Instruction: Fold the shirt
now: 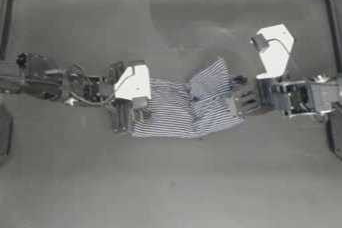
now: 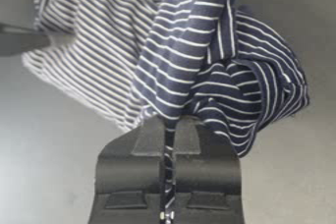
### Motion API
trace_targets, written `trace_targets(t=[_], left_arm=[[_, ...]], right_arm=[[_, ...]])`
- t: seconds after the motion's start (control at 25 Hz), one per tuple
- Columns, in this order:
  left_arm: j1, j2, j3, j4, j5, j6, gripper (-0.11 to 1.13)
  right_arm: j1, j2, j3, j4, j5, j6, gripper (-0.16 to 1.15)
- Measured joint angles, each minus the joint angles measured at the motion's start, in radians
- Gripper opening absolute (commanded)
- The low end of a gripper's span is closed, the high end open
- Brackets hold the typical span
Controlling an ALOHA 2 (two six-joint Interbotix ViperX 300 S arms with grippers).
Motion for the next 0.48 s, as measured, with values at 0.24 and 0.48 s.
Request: trace_targets(t=[0.24, 0.48], left_arm=[[-0.012, 0.061, -0.046, -0.003, -0.040, -0.003, 0.90], [-0.029, 0.124, -0.132, -0.003, -0.035, 0.000, 0.90]], right_arm=[[0.000, 0.000, -0.064, 0.017, 0.106, -0.021, 0.05], [0.008, 0.025, -0.141, 0.038, 0.195, -0.035, 0.05]])
